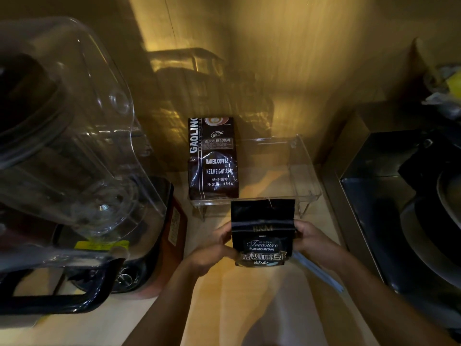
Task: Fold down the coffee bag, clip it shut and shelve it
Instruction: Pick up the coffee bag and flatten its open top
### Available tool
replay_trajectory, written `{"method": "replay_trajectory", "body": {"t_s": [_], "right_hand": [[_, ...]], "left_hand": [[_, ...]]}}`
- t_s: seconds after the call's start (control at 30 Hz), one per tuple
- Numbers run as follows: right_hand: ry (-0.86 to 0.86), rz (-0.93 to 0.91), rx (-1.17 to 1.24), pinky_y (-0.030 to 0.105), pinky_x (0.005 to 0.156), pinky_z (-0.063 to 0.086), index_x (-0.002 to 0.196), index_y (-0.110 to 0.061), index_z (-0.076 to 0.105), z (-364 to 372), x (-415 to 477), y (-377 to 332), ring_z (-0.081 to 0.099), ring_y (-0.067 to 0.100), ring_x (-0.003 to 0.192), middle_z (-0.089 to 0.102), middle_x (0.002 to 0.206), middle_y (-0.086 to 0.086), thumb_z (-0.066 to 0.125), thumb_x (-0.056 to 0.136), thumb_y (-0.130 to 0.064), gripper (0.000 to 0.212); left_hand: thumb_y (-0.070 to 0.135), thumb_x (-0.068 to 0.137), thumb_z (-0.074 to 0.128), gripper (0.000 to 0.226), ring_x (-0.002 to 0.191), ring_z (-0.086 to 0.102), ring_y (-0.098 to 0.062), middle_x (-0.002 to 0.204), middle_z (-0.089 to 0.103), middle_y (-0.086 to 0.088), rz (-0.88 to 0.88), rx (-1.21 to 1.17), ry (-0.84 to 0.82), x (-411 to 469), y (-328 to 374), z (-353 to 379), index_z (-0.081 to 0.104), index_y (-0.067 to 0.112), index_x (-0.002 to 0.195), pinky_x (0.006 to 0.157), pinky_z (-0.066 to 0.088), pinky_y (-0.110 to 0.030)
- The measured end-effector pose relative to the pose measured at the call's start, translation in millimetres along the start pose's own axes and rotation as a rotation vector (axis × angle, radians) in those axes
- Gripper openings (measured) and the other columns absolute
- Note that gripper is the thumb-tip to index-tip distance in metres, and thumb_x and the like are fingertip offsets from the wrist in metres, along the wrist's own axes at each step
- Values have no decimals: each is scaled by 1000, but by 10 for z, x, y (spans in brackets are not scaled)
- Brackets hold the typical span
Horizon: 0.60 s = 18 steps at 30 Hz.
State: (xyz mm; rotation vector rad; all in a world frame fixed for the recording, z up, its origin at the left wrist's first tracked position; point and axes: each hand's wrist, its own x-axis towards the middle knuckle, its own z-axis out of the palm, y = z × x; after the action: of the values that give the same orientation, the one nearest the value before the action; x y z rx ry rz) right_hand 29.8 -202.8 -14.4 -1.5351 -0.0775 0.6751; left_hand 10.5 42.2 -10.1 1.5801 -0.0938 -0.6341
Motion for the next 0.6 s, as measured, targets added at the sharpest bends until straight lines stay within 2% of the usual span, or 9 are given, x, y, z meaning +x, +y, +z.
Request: {"method": "replay_trajectory", "body": {"t_s": [0.07, 0.1, 0.17, 0.23, 0.33, 0.43, 0.5, 0.6], "right_hand": [[-82, 29, 113, 23, 62, 54, 104, -25, 63, -18, -24, 65, 68, 14, 89, 74, 94, -2, 63, 56, 6, 58], [-113, 42, 148, 23, 63, 54, 107, -26, 61, -21, -23, 94, 67, 15, 90, 73, 96, -1, 65, 54, 3, 61], [-112, 33, 169, 26, 68, 55, 112, -21, 58, 5, 9, 154, 66, 19, 96, 72, 104, 3, 76, 53, -1, 64], [13, -17, 131, 28, 71, 56, 104, -16, 62, 75, 63, 194, 67, 24, 96, 73, 101, 5, 83, 50, 0, 60], [212, -93, 82, 20, 63, 55, 86, -17, 67, 235, 110, 207, 70, 16, 80, 76, 79, -9, 81, 52, 5, 43], [330, -148, 68, 14, 56, 53, 81, -16, 64, 351, 110, 196, 69, 5, 68, 75, 68, -14, 78, 54, 11, 41], [376, -160, 90, 12, 54, 52, 80, -15, 64, 388, 103, 160, 69, 3, 64, 74, 63, -12, 77, 56, 12, 39], [425, -149, 137, 14, 52, 53, 83, -6, 65, 409, 119, 98, 67, 4, 57, 71, 61, -8, 76, 56, 14, 35]], "left_hand": [[-5, 67, 72, 58, 108, 53, -4, 117, 60, 6, -17, 57, 65, 7, -2, 102, 55, 30, 110, 81, 51, -22], [-5, 67, 73, 55, 101, 56, -1, 112, 61, 5, -6, 74, 113, 21, -7, 163, 56, 28, 107, 74, 52, -17], [-11, 66, 72, 50, 86, 62, 4, 102, 62, 3, 38, 58, 186, 58, -22, 270, 58, 16, 105, 63, 50, -10], [-18, 63, 69, 49, 79, 64, 5, 96, 63, -1, 74, 20, 240, 99, -49, 338, 56, -1, 107, 61, 50, -10], [-21, 62, 68, 44, 73, 66, 1, 89, 65, -7, 110, -31, 294, 116, -52, 403, 57, -10, 103, 61, 51, -13], [-19, 63, 69, 38, 74, 67, -5, 88, 67, -12, 141, -67, 330, 116, -42, 438, 60, -10, 99, 63, 54, -17], [-16, 64, 69, 35, 76, 68, -11, 88, 68, -13, 167, -82, 342, 119, -33, 443, 61, -9, 98, 64, 55, -20], [-6, 66, 73, 25, 74, 70, -15, 79, 74, 2, 175, -104, 392, 141, -13, 440, 69, 8, 87, 62, 55, -21]]}}
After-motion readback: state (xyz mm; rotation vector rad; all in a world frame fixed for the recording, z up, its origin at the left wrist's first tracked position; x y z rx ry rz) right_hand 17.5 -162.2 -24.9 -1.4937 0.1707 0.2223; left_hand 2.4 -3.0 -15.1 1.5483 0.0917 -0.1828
